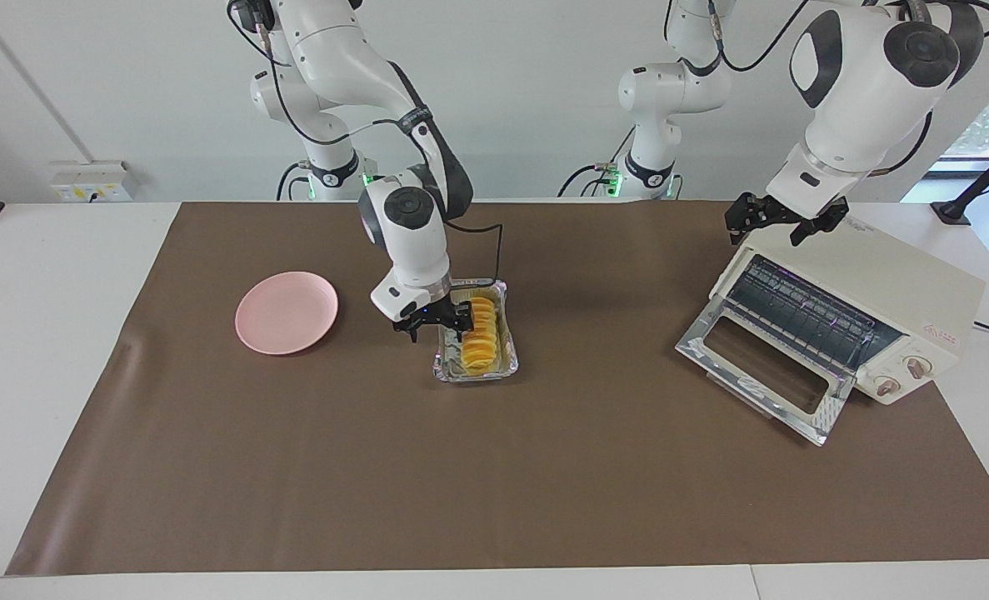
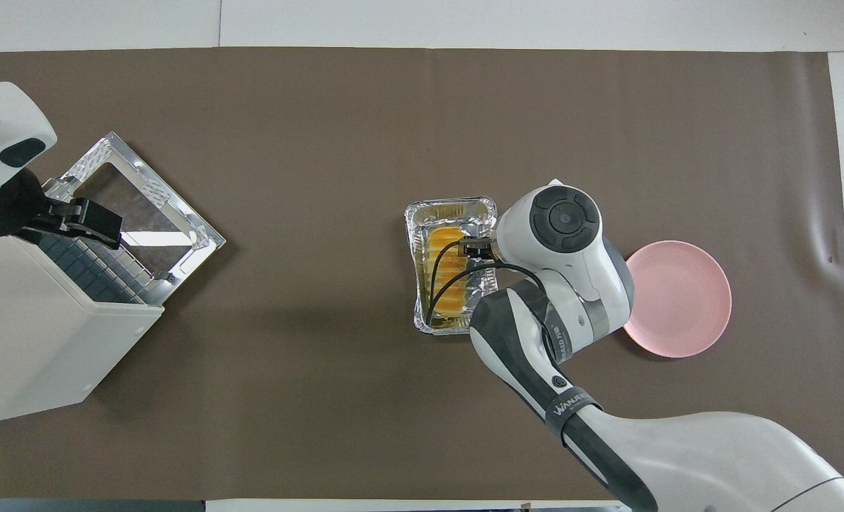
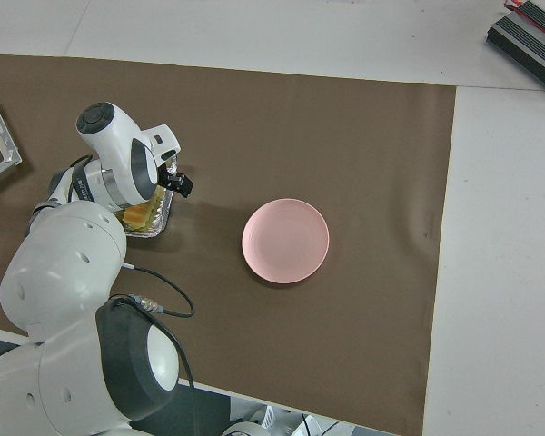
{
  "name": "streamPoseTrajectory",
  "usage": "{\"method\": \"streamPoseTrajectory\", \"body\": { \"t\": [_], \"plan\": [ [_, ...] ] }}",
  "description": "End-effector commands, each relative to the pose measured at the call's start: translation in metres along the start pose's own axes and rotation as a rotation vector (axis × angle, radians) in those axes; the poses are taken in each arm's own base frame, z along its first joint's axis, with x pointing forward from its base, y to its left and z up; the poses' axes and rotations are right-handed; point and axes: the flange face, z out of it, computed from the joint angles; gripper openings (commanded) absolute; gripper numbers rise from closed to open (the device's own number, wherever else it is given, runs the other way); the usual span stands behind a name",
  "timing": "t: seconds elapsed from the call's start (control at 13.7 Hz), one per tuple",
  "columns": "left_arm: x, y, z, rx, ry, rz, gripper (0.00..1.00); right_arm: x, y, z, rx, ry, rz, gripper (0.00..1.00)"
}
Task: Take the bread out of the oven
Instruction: 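Carry the foil tray past the pink plate with the right gripper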
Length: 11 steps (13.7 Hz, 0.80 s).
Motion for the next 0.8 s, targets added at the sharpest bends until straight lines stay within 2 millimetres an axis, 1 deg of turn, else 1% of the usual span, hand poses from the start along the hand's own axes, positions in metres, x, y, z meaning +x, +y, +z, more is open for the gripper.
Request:
{"method": "streamPoseTrajectory", "body": {
  "t": [0.0,0.07,0.22,0.36,0.44,0.51,0.58,0.73],
  "plan": [
    [-0.013,0.001,0.007,-0.011,0.006,0.01,1.0,-0.005,0.004,0.005,0.008,0.0,0.024,0.54],
    [-0.02,0.005,0.008,-0.007,0.009,0.014,1.0,-0.006,0.005,0.006,0.006,-0.002,0.024,0.37],
    [-0.011,0.007,0.007,-0.01,0.043,0.018,1.0,-0.005,0.006,0.006,0.006,-0.004,0.025,0.0],
    [-0.007,0.008,0.011,-0.017,0.033,0.023,1.0,-0.005,0.005,0.004,0.007,0.0,0.021,0.0],
    [-0.005,0.008,0.014,-0.02,0.022,0.023,1.0,-0.003,0.004,0.002,0.01,0.005,0.014,0.0],
    [-0.004,0.013,0.015,-0.023,0.009,0.031,1.0,0.002,0.008,-0.002,0.014,0.015,0.018,0.0],
    [-0.006,0.017,0.015,-0.02,0.003,0.04,1.0,0.007,0.013,-0.007,0.019,0.025,0.016,0.0],
    [-0.006,0.015,0.011,-0.022,0.001,0.032,1.0,0.029,0.037,-0.028,0.027,0.053,0.006,0.0]
  ]
}}
